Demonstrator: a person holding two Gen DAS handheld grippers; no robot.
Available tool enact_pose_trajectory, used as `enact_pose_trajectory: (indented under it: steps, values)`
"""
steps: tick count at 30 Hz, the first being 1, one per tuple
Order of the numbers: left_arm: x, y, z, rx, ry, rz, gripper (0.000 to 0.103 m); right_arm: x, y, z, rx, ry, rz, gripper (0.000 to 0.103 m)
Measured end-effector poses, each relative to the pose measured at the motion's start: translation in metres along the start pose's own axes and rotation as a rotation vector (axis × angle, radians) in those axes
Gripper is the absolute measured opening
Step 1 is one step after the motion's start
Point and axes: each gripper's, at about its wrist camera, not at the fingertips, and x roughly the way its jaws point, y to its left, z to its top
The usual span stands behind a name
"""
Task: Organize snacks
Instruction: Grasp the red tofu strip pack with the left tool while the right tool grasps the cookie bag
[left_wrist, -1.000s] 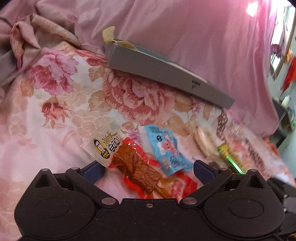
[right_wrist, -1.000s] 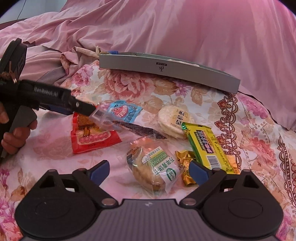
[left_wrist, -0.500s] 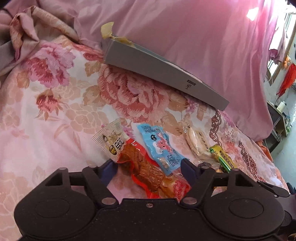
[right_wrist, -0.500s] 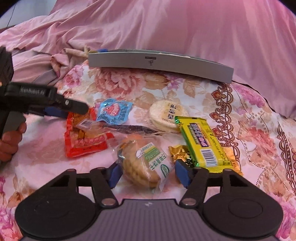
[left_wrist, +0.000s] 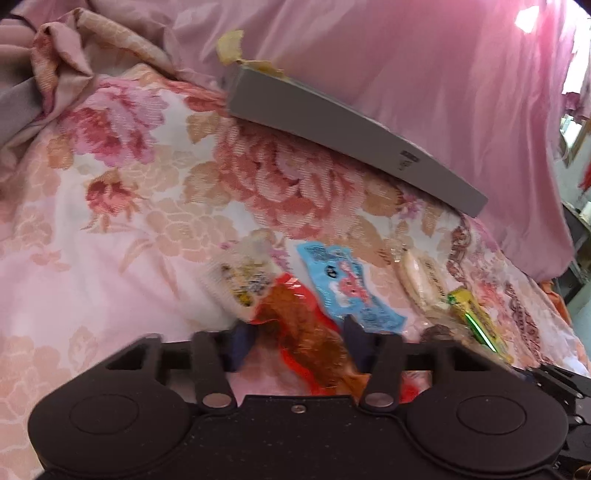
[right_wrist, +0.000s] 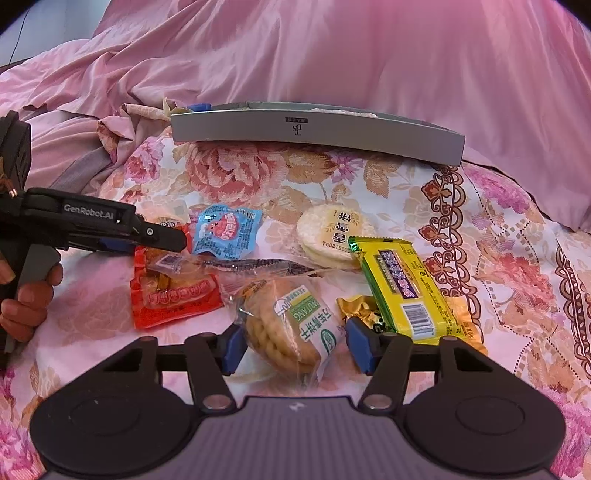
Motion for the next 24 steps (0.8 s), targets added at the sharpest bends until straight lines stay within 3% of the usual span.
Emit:
enact_pose_trajectory:
  steps: [4,8,11,17,24]
  values:
    - [-0.003,0.008,0.002,-0.075,-0.006,-0.007,0.033,-0.001,0.001,-0.001,-0.005,-0.003,0.009,0.06]
    - [-0.003,0.007,0.001,-0.08,-0.002,-0.039,0.032,-0.002,0.001,-0.001,-0.009,-0.005,0.016,0.059]
    - [0.001,0.004,-0.001,-0.069,0.028,-0.084,0.034,-0.003,0.0,0.0,0.0,-0.008,0.018,0.059]
    - [0.006,0.004,0.0,-0.077,0.049,-0.102,0.04,0.001,-0.002,0.004,0.025,-0.006,0.019,0.059]
    - [0.003,0.004,0.004,-0.111,0.039,-0.079,0.027,0.001,0.0,0.003,0.022,-0.003,0.02,0.059]
